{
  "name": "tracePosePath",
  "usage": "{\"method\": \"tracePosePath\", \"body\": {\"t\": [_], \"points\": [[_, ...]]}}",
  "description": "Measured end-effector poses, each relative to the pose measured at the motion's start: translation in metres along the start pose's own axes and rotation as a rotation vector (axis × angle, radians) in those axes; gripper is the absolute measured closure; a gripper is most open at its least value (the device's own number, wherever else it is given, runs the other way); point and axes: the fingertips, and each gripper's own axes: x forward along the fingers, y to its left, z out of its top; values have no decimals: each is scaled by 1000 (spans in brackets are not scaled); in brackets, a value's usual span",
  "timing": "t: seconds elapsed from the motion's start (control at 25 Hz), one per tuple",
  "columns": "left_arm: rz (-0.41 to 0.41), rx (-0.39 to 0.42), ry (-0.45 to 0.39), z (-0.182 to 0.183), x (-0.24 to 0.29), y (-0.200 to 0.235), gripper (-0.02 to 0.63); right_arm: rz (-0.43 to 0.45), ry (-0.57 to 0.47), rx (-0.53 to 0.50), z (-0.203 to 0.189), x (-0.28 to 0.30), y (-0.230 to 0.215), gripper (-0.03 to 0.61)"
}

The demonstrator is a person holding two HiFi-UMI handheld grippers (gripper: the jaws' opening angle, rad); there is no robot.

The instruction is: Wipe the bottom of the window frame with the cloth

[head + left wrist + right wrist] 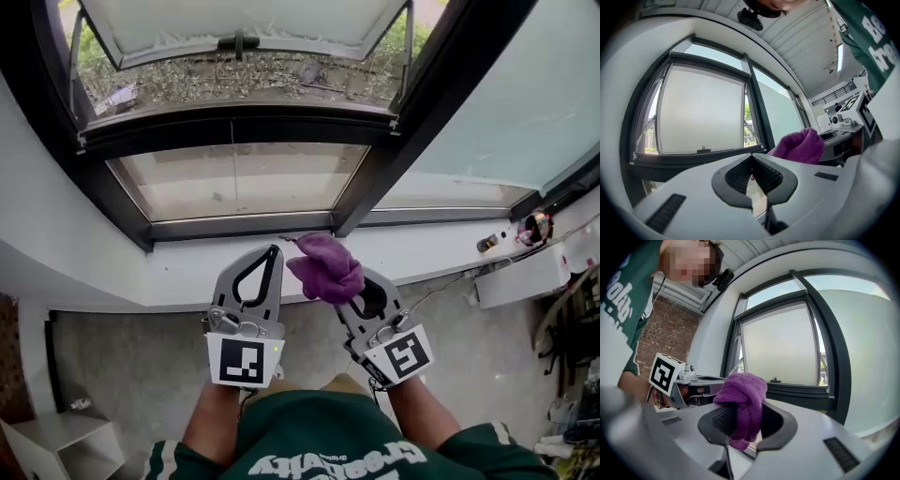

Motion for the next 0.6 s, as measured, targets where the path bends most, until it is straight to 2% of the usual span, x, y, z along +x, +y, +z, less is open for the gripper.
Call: {"method": "tracePosePath", "body": {"t": [0.28, 0.6], "points": [[11, 0, 15, -18, 8, 27, 604, 3, 37, -27, -3, 34, 8, 474], [6, -18, 6, -22, 14, 28, 604, 8, 48, -24, -8, 41, 6, 474]]}}
